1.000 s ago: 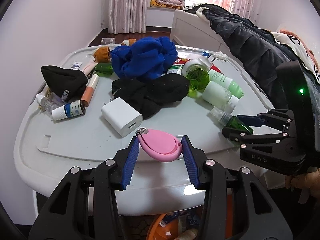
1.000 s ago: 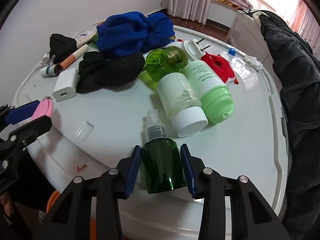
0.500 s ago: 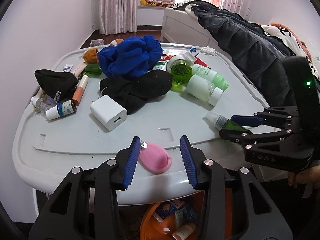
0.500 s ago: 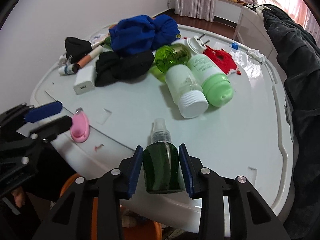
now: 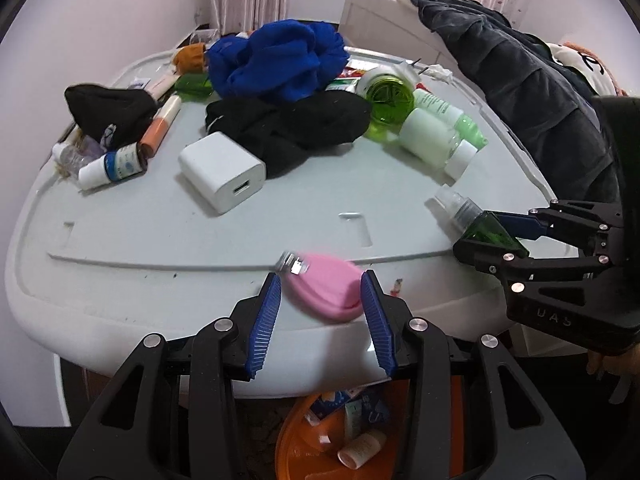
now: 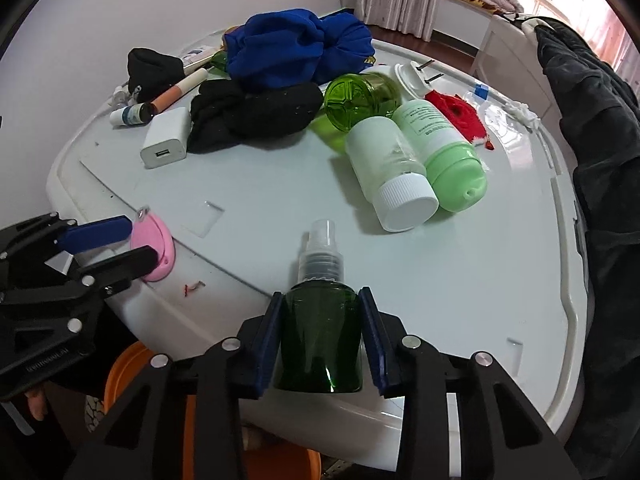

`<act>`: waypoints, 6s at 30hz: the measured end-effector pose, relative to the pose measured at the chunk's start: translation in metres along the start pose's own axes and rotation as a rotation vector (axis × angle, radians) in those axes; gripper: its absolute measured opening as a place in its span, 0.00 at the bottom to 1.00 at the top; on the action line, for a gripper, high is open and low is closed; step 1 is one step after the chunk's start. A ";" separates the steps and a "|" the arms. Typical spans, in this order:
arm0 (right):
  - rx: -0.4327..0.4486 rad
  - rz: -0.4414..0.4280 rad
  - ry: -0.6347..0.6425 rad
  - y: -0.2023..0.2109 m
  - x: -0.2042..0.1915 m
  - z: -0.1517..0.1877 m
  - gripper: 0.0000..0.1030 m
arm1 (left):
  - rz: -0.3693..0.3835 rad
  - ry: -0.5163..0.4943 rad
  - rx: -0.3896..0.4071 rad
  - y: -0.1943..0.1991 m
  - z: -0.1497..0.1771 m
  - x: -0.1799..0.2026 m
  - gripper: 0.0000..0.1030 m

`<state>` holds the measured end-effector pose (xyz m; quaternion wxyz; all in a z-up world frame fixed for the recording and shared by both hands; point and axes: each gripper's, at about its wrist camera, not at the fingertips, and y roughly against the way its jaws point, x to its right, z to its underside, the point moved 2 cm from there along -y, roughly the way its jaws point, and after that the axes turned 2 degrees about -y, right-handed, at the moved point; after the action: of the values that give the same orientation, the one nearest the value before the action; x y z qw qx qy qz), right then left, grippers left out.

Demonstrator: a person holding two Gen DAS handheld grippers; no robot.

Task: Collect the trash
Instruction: 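Lift the pink case and green spray bottle and drop them into the orange bin, then grasp the white charger with the left tool, then lift the white charger with the left tool while the right tool reaches toward the lotion bottles, then grasp the white-capped lotion bottle with the right tool while the left tool holds the charger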

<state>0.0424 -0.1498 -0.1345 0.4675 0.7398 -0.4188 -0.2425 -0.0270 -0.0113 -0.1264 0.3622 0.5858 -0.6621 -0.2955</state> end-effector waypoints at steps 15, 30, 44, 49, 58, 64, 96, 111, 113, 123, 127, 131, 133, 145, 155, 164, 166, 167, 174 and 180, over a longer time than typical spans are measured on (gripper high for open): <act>0.057 -0.045 -0.032 0.021 0.007 -0.006 0.36 | -0.058 -0.012 0.009 -0.007 0.004 0.010 0.71; 0.108 -0.046 -0.033 0.037 0.012 -0.009 0.36 | -0.074 -0.014 0.078 0.017 -0.003 0.006 0.53; 0.034 -0.161 -0.068 0.081 -0.026 0.093 0.36 | 0.109 -0.112 -0.160 0.057 0.080 0.041 0.53; -0.057 -0.199 -0.082 0.061 -0.039 0.122 0.37 | 0.143 -0.132 -0.282 0.034 0.104 0.047 0.53; 0.001 -0.138 -0.169 0.063 -0.015 0.117 0.74 | 0.060 -0.088 -0.323 0.027 0.103 0.032 0.72; 0.097 -0.126 -0.219 0.086 0.006 0.090 0.80 | 0.012 0.040 -0.091 0.055 0.041 -0.006 0.76; 0.278 -0.044 -0.370 0.083 0.078 0.012 0.95 | -0.230 0.170 0.043 -0.003 -0.054 -0.053 0.43; 0.183 -0.227 -0.250 0.026 0.047 -0.036 0.82 | -0.090 0.096 0.103 0.010 -0.044 -0.027 0.43; 0.146 -0.216 -0.241 0.010 0.046 -0.042 0.82 | -0.080 0.103 0.101 0.010 -0.044 -0.030 0.43; 0.062 -0.074 -0.243 -0.033 0.047 -0.061 0.58 | -0.058 0.126 0.090 0.009 -0.040 -0.044 0.42; 0.042 -0.037 -0.212 -0.046 0.040 -0.071 0.58 | -0.060 0.120 0.084 0.008 -0.037 -0.049 0.42; 0.043 -0.013 -0.210 -0.047 0.037 -0.074 0.47 | -0.059 0.133 0.074 0.008 -0.034 -0.055 0.41; 0.032 0.002 -0.193 -0.047 0.034 -0.074 0.45 | -0.061 0.140 0.074 0.008 -0.034 -0.058 0.41; 0.045 0.000 -0.113 -0.048 0.022 -0.078 0.63 | -0.104 0.166 0.033 -0.012 -0.034 -0.066 0.45; 0.018 -0.044 -0.145 -0.057 0.022 -0.095 0.44 | -0.118 0.144 0.043 -0.016 -0.038 -0.067 0.39; 0.057 -0.115 -0.189 -0.021 0.024 -0.087 0.41 | -0.086 0.155 0.088 0.001 -0.042 -0.065 0.39; 0.053 -0.125 -0.195 -0.014 0.027 -0.084 0.41 | -0.066 0.129 0.089 0.005 -0.042 -0.058 0.39; 0.049 -0.118 -0.194 -0.012 0.026 -0.081 0.41 | -0.056 0.124 0.085 0.006 -0.041 -0.055 0.39; 0.046 -0.096 -0.211 0.004 0.032 -0.064 0.41 | 0.015 0.081 0.091 0.021 -0.036 -0.033 0.39; 0.073 -0.043 -0.181 0.038 0.032 -0.062 0.41 | 0.044 0.057 0.095 0.035 -0.033 -0.024 0.39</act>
<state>0.0913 -0.1547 -0.0712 0.3951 0.7403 -0.4518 -0.3029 -0.0180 0.0183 -0.0823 0.3589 0.5959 -0.6775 -0.2389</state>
